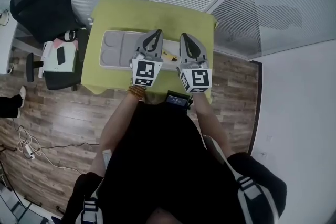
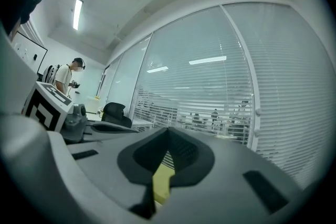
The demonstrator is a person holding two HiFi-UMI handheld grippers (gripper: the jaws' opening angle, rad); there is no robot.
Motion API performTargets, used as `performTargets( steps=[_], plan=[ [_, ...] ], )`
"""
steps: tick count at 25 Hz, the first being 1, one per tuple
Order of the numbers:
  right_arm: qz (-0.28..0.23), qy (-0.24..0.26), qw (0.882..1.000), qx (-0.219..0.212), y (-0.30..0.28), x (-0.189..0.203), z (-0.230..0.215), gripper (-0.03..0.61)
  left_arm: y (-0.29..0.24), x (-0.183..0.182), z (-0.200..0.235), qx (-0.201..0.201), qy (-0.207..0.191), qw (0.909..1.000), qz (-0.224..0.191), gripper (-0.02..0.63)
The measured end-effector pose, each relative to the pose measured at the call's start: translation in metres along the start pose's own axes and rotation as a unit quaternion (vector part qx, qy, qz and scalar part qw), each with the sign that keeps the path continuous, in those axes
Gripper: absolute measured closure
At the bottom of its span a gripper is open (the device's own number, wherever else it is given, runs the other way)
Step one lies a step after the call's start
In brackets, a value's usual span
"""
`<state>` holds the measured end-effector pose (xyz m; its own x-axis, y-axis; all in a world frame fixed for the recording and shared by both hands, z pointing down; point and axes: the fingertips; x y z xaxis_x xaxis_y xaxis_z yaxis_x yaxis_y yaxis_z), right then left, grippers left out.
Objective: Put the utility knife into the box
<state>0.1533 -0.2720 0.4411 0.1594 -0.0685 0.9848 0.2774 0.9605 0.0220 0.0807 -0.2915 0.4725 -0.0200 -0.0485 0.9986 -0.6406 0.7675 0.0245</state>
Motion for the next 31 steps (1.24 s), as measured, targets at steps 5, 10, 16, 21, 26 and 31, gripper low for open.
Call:
performTargets(
  steps=[5,10,16,21,26,31],
  plan=[
    [0.008,0.0,1.0,-0.002,-0.001,0.004,-0.002,0.578,-0.001,0.002,0.0,0.001,0.002,1.0,0.002,0.601],
    [0.015,-0.003,1.0,-0.002,-0.003,0.008,-0.005,0.58,-0.003,0.004,0.001,-0.001,0.005,1.0,0.005,0.601],
    [0.019,-0.007,1.0,-0.001,-0.002,0.013,-0.006,0.58,-0.002,0.007,0.0,0.001,0.002,1.0,0.009,0.601],
    [0.023,-0.012,1.0,0.001,-0.003,0.017,-0.008,0.58,-0.003,0.01,-0.001,0.003,0.0,0.9999,0.015,0.601],
    [0.029,-0.009,1.0,0.003,-0.004,0.021,-0.01,0.58,-0.005,0.01,-0.002,0.008,-0.005,0.9998,0.017,0.601],
    [0.034,-0.007,0.999,0.004,-0.005,0.027,-0.018,0.58,-0.009,0.011,-0.001,0.008,-0.003,0.9998,0.017,0.601]
  ],
)
Point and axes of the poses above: the fingertips, and each gripper's own axes: y backward along the fingers, z to its left, x out of its underside, and after that the axes turned 11 degrees about x, right-handed
